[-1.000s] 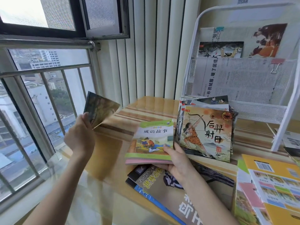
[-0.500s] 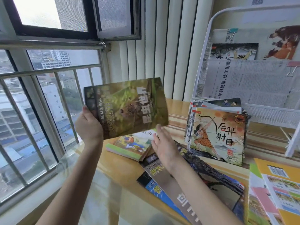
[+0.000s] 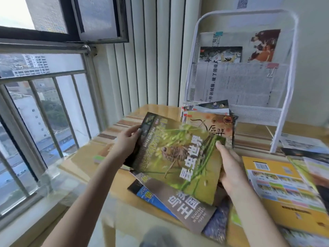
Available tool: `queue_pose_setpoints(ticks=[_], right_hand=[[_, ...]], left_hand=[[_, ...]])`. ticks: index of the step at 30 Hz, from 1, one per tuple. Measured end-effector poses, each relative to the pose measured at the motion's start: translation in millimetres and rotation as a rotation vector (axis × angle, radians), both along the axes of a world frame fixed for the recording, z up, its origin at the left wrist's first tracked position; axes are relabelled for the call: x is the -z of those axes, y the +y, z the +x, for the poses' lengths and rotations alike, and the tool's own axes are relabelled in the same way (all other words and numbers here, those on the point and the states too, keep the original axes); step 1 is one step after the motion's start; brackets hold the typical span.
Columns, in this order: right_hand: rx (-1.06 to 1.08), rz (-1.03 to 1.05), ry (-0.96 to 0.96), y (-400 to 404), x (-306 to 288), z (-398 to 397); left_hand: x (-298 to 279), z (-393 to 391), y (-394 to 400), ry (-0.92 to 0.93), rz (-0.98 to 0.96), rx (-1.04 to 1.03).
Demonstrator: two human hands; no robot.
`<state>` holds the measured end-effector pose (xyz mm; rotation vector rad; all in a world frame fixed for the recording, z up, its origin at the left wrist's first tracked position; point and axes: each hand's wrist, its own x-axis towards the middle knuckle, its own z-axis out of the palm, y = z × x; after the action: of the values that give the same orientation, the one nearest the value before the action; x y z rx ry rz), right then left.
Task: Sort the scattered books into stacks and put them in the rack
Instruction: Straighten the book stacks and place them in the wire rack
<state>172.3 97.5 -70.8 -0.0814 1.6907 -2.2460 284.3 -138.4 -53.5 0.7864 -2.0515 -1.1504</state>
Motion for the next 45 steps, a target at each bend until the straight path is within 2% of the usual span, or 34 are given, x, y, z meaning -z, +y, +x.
queue_pose_setpoints(ticks=[3,5,8,11,13,14,17,22,24,27,30,33,35,36,38,39,41,43,45], right_hand=[[0.206,0.330,0.201,19,8,12],[0.316,0.429,0.359,24,18,23],[0.323,0.559,0.576,19,37,30],[0.163,0.974,0.695,9,52,27],[-0.022,1.217,0.738,4,53,30],[-0.094,1.270,0.748,2,54,31],[-0.179,1.325,0.747,-1,55,34],[-0.123,1.335,0.768,-1,50,32],[-0.107,1.337,0.798,-2,49,32],[0.024,1.311,0.877,-3,48,31],[0.061,1.213,0.896,-1,48,29],[0.130,1.110,0.937,21,40,30],[0.140,1.241,0.866,49,32,28],[0.111,1.333,0.756,64,29,26],[0.027,1.478,0.501,90,26,19],[-0.003,1.519,0.423,100,27,17],[-0.039,1.574,0.404,110,29,16],[-0.050,1.579,0.437,115,29,14],[-0.026,1.572,0.498,118,30,12]], left_hand=[[9,-19,12,-0.119,-0.183,0.142],[19,-28,21,-0.216,-0.298,0.151],[42,-29,26,-0.517,-0.403,0.268],[61,-20,25,-0.671,-0.505,0.287],[62,-13,25,-0.598,-0.467,0.259],[59,-11,24,-0.544,-0.422,0.255],[49,-4,24,-0.483,-0.333,0.259],[47,8,20,-0.374,-0.191,0.169],[46,9,20,-0.395,-0.208,0.149],[51,6,21,-0.391,-0.215,0.161],[53,2,24,-0.391,-0.214,0.168],[50,-6,30,-0.509,-0.291,0.130],[45,-11,46,-0.574,-0.463,0.042],[44,-15,56,-0.528,-0.542,0.016],[39,-24,85,-0.311,-0.597,0.076],[36,-28,104,-0.203,-0.576,0.162],[31,-38,142,-0.104,-0.426,0.398],[30,-51,175,-0.173,-0.157,0.653],[34,-66,198,-0.282,0.117,0.787]])
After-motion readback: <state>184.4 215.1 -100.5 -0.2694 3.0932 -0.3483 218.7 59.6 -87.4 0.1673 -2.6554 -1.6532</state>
